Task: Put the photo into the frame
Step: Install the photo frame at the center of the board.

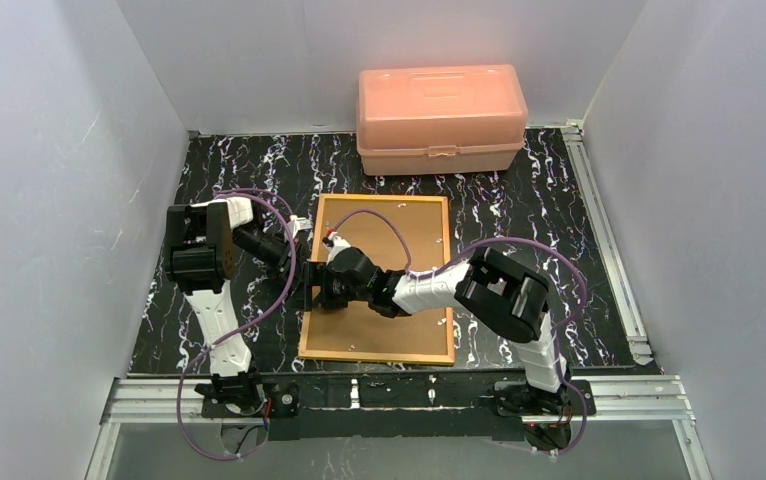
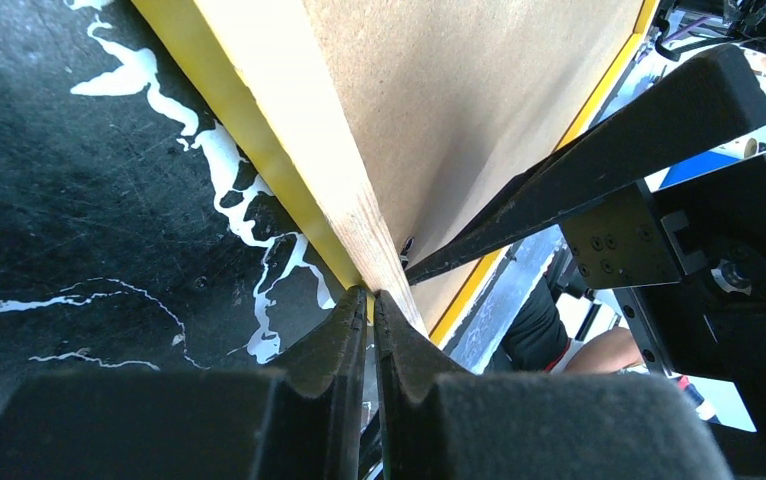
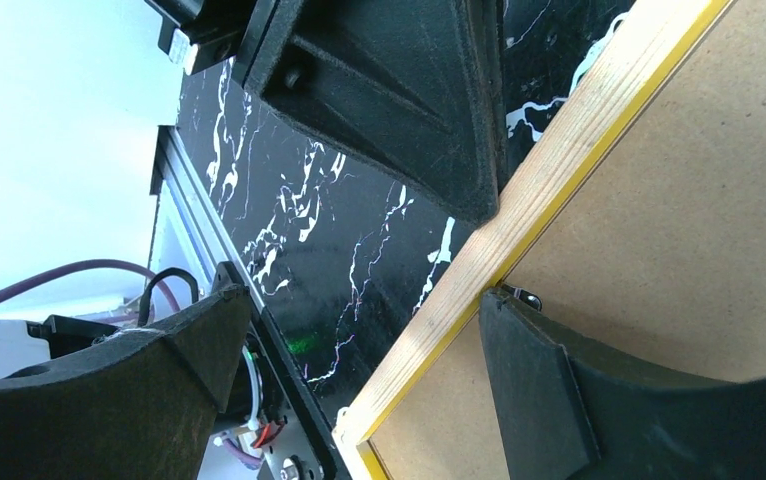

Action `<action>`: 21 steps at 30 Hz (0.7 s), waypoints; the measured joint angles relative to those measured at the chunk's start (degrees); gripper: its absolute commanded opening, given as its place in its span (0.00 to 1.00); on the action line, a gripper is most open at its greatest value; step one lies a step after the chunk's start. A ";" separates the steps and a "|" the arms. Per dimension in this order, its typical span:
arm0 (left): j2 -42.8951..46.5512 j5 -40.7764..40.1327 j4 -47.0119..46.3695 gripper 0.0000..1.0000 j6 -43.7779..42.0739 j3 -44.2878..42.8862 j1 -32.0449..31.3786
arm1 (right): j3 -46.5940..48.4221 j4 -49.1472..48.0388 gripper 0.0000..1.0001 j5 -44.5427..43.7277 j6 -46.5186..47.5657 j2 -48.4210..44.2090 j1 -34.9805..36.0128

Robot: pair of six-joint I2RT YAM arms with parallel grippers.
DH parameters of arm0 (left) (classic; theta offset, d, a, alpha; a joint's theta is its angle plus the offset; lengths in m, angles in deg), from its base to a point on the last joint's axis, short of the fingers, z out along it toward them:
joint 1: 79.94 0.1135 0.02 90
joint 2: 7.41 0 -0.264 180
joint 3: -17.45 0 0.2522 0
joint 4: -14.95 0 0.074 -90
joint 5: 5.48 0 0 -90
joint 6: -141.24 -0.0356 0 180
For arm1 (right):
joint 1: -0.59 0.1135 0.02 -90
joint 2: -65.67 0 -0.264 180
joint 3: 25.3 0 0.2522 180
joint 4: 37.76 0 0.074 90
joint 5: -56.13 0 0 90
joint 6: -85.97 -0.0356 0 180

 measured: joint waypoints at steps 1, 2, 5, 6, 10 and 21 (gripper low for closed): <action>0.00 -0.02 0.02 0.06 0.00 -0.04 0.00 | 0.00 0.00 0.93 0.02 0.26 0.00 0.02; 0.00 -0.07 0.04 0.06 0.00 -0.11 0.00 | 0.04 -0.02 0.93 -0.04 0.68 0.00 0.04; -0.02 -0.13 0.07 0.06 -0.02 -0.44 0.00 | 0.37 0.17 0.95 -0.31 2.29 0.00 0.09; 0.00 -0.15 0.22 0.06 -0.07 -0.59 0.00 | 0.37 0.20 0.96 -0.33 2.86 -0.11 0.09; 0.04 -0.15 1.16 0.06 -0.70 -1.27 0.13 | 0.15 2.05 0.99 -0.76 6.80 -3.02 -0.20; 3.37 -5.33 4.46 0.08 -8.63 -0.83 2.51 | -8.13 6.32 0.99 -2.49 11.28 -26.91 -10.49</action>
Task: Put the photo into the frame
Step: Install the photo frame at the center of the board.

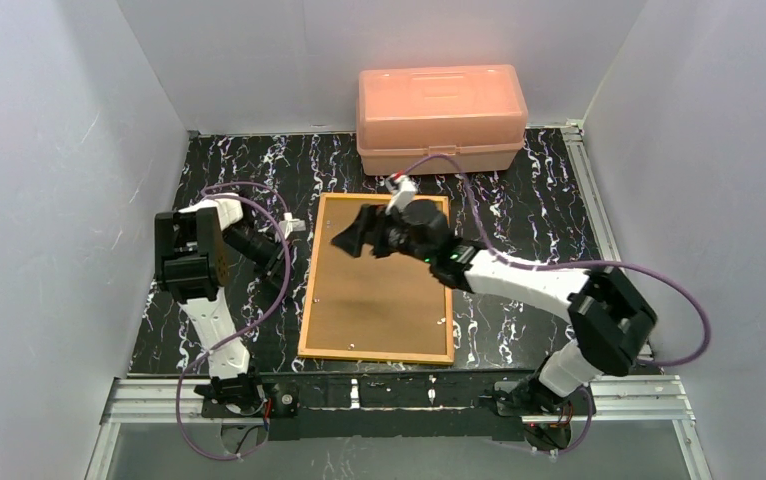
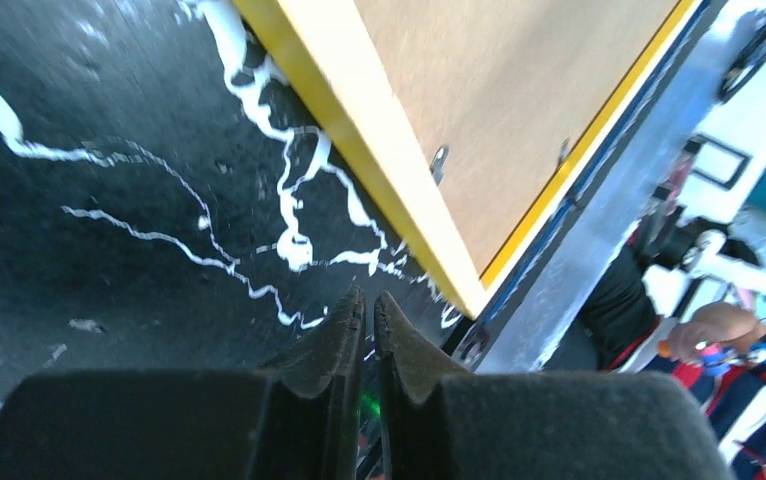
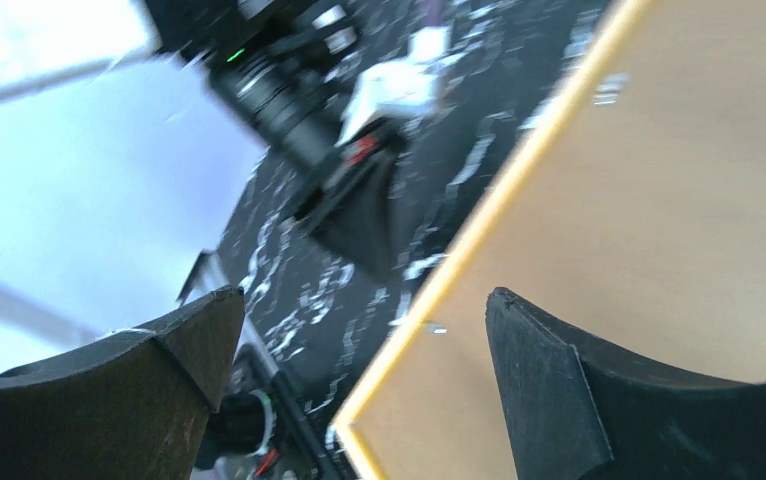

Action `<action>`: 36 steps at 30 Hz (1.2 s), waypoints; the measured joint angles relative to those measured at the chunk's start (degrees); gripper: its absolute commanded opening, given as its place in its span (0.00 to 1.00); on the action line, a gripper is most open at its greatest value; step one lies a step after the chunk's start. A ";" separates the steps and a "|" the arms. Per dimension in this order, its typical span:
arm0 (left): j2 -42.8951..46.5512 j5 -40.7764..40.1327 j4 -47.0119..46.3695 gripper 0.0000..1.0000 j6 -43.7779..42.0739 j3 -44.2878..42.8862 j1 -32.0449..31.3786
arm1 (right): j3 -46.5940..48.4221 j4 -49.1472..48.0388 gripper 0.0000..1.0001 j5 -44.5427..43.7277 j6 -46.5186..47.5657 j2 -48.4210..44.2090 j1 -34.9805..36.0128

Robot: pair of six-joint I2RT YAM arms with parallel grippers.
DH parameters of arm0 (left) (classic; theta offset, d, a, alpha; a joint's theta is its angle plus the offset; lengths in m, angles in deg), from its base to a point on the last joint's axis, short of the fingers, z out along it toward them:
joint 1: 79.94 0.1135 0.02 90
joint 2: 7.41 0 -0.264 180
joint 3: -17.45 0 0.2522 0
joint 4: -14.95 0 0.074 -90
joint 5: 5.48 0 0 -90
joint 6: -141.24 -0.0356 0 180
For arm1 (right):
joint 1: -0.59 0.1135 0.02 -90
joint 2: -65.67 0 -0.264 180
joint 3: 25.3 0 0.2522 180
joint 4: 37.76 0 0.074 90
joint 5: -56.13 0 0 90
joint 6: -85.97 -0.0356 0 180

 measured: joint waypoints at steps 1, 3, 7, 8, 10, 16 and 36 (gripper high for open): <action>0.92 -1.09 -0.42 0.08 -0.81 0.96 0.04 | -1.33 0.98 0.99 -0.17 0.04 -1.68 -1.95; 2.64 -3.10 -1.16 0.08 -2.14 2.91 0.02 | -3.89 3.37 0.99 -1.11 0.11 -4.26 -5.62; 3.72 -4.17 -2.14 0.08 -2.25 4.00 0.02 | -5.29 8.04 0.99 -2.03 -0.15 -4.68 -6.23; 3.69 -3.96 -2.54 0.08 -1.88 3.91 0.00 | -5.49 8.31 0.99 -2.08 -0.39 -4.37 -5.25; 3.41 -2.67 -2.40 0.09 -0.94 3.26 0.02 | -5.81 8.02 0.99 -2.16 -1.68 -2.99 -1.90; 0.37 3.30 -1.44 0.17 1.99 -1.11 0.02 | -4.44 5.31 0.98 -0.81 -4.83 6.25 6.71; -5.09 7.15 -1.16 0.15 4.59 -2.12 -0.37 | 6.19 -3.43 0.95 3.41 -9.68 23.85 10.21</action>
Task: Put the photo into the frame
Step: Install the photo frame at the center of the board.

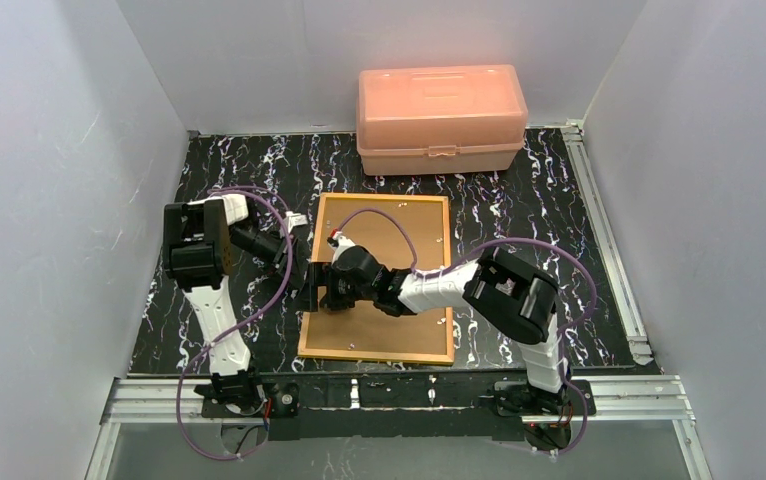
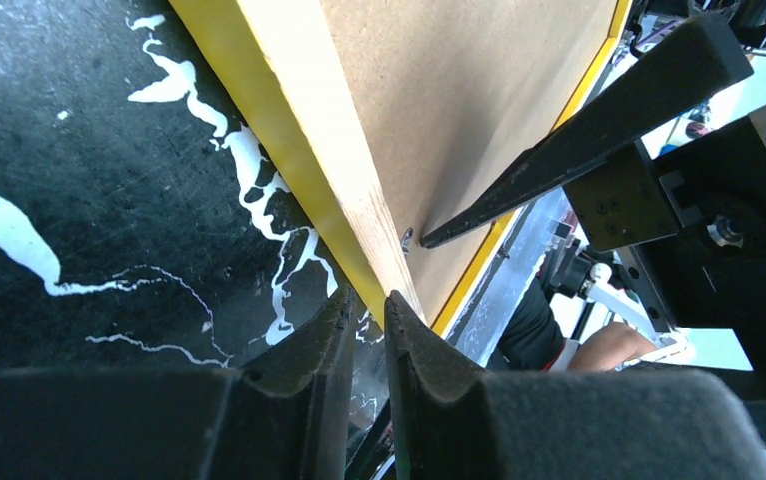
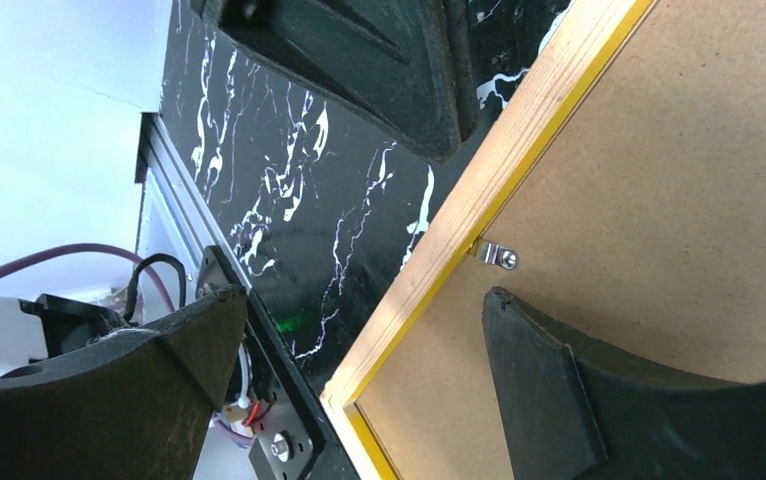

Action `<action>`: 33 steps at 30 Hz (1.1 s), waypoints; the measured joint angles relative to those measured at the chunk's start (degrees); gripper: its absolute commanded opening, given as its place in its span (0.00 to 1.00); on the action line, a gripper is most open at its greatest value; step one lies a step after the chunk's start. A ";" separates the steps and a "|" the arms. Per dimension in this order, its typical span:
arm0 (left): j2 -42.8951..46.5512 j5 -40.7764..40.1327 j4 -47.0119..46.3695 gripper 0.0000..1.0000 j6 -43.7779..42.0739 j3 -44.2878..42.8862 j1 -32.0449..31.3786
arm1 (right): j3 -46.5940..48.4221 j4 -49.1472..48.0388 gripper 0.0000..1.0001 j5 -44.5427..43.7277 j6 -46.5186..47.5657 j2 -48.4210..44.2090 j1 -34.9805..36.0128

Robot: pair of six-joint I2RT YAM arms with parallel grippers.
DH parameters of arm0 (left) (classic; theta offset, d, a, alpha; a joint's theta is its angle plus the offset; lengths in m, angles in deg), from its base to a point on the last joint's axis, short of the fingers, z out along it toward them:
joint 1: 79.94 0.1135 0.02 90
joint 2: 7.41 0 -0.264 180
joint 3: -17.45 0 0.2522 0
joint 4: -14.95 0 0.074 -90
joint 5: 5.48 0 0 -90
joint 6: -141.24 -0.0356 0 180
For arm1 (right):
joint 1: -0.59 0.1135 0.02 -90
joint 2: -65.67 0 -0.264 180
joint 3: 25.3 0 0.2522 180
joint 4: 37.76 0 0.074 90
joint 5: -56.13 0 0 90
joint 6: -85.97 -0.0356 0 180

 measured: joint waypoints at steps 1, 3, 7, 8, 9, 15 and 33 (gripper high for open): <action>-0.48 0.13 -0.07 0.15 0.11 0.00 -0.02 | 0.00 -0.13 0.95 0.02 -0.22 0.24 0.07; -1.22 0.31 -0.17 0.15 0.35 0.00 -0.11 | 0.00 -0.39 0.95 0.02 -0.68 0.33 0.11; -1.55 0.50 -0.46 0.14 0.63 0.00 -0.48 | 0.00 -0.61 0.95 0.04 -1.16 0.48 0.13; -1.55 0.52 -0.59 0.14 0.72 0.00 -0.63 | 0.00 -0.68 0.95 0.04 -1.22 0.52 0.13; -1.55 0.57 -0.72 0.14 0.74 0.00 -0.74 | 0.02 -0.79 0.95 0.09 -1.33 0.57 0.13; -1.55 0.57 -1.20 0.12 0.76 0.00 -1.05 | 0.46 -1.66 0.95 0.07 -1.38 1.25 0.13; -1.55 0.61 -1.31 0.10 0.76 0.02 -1.07 | 3.13 -1.38 0.95 -0.68 -0.79 3.17 0.24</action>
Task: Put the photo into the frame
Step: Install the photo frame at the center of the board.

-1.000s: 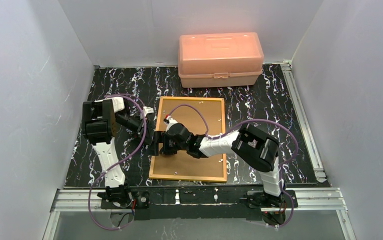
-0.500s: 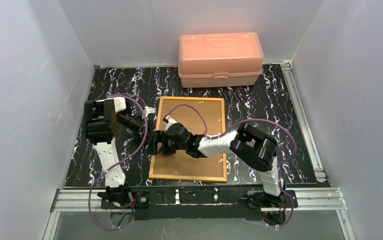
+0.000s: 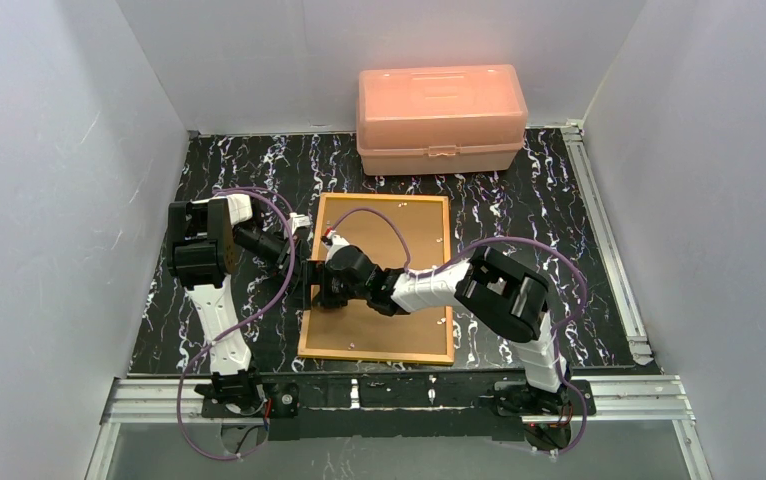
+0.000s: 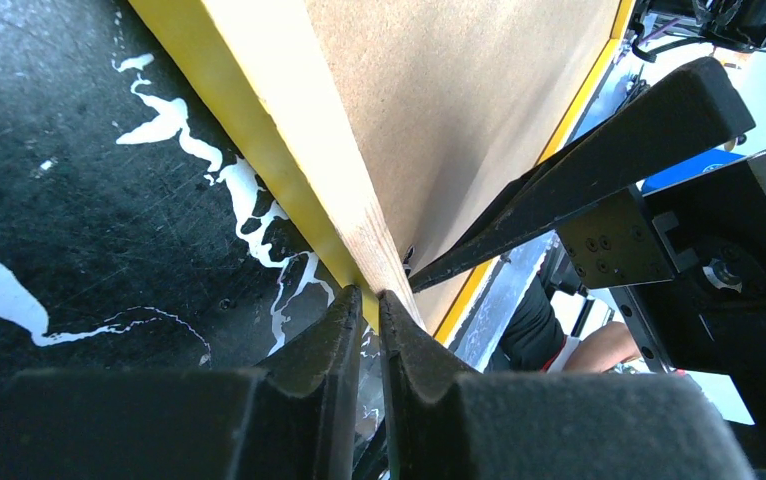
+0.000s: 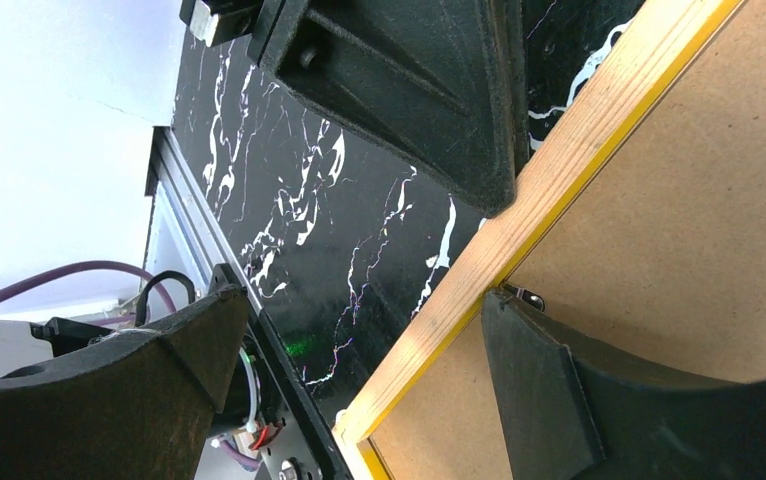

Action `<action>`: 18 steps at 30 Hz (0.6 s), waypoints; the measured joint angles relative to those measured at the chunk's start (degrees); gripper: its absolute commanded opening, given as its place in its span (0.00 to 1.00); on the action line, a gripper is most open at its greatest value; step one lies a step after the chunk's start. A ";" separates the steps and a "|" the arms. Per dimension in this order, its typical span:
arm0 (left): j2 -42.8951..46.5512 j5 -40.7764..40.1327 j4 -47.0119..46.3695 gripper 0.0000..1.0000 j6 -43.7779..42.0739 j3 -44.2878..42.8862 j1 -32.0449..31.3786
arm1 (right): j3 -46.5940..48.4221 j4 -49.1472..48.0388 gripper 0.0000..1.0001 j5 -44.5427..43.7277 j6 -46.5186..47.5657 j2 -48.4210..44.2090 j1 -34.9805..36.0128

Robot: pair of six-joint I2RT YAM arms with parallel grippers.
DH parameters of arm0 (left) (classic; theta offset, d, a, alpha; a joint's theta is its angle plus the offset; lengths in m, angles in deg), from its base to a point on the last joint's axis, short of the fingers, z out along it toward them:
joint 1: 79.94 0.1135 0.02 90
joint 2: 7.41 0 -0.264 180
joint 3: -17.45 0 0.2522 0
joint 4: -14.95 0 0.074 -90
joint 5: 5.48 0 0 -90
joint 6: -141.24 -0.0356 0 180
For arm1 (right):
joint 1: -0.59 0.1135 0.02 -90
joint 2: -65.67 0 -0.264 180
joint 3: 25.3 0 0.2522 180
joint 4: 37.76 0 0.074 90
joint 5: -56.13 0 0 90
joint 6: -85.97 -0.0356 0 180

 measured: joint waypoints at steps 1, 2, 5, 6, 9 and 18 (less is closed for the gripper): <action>0.00 0.00 0.00 0.10 0.00 0.00 0.00 | 0.02 0.02 0.95 0.00 0.11 0.00 0.00; 0.00 0.02 0.00 0.10 0.00 0.00 0.00 | 0.09 0.13 0.95 -0.07 0.20 0.00 0.00; 0.00 0.02 0.00 0.10 -0.02 0.00 0.00 | 0.50 0.94 0.94 -0.52 1.16 0.00 0.22; 0.00 0.02 0.02 0.10 0.00 0.00 0.00 | 0.63 1.22 0.94 -0.68 1.42 0.00 0.26; 0.00 0.02 0.02 0.10 -0.02 0.00 -0.02 | 1.07 2.12 0.94 -0.83 2.29 0.00 0.35; 0.00 0.11 0.17 0.11 -0.07 0.09 -0.02 | 2.25 3.85 0.97 0.35 5.42 0.00 0.37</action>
